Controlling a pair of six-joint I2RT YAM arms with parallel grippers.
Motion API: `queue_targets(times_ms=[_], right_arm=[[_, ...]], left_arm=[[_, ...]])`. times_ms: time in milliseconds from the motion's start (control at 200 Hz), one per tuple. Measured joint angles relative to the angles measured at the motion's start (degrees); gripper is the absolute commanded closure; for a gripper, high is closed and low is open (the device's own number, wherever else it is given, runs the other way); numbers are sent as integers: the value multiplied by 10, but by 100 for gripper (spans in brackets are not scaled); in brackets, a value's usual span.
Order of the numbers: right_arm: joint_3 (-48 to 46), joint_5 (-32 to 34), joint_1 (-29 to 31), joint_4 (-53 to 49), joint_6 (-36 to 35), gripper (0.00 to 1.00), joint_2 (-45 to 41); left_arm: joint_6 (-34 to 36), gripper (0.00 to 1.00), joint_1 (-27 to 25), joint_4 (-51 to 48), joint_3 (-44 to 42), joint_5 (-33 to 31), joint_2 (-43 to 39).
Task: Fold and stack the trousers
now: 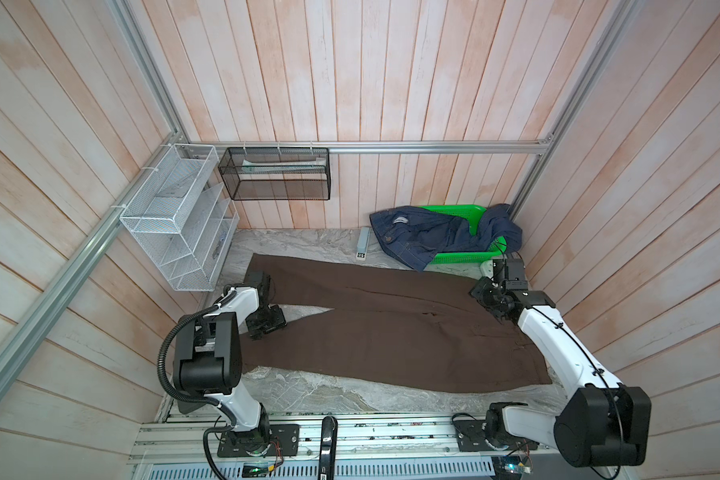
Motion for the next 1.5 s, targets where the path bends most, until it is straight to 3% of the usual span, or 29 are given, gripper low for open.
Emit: queue_targets(times_ms=[85,175,290,420,560,620,670,715,790,850,920,1070,1280,1380,1500], right_arm=[[0,0,0,1,0,41,0],[-1,0,0,1,0,41,0],[-2,0,0,1,0,41,0],[-4,2,0,1,0,41,0],[-9,6,0,3,0,41,-9],[-9,8,0,5,-1,41,-14],[-9,9,0,5,-2,41,-19],[-9,11,0,5,-3,41,-23],[-9,14,0,5,-4,41,-28],[-10,15,0,5,-4,41,-30],[-10,15,0,5,-4,41,-34],[-12,15,0,5,-4,41,-36],[-14,11,0,5,-9,41,-35],[-14,7,0,5,-14,41,-33],[-15,2,0,7,-17,41,-30]], left_arm=[[7,82,-6,-6,-2,1,-3],[-3,100,-24,-17,-2,-2,-26],[-31,100,-83,-49,14,-20,-84],[-83,100,-216,-75,72,-40,-132],[-145,100,-365,-84,130,-48,-121],[-168,84,-406,-86,150,-51,-100],[-183,58,-421,-86,156,-55,-85],[-196,42,-420,-88,154,-62,-78],[-214,26,-390,-88,140,-75,-79],[-224,11,-345,-84,120,-83,-89],[-232,1,-283,-80,84,-96,-114],[-236,0,-143,-70,4,-108,-195],[-232,0,86,-7,-95,-61,-245],[-232,0,150,22,-125,-40,-239],[-232,0,193,58,-142,-21,-215]])
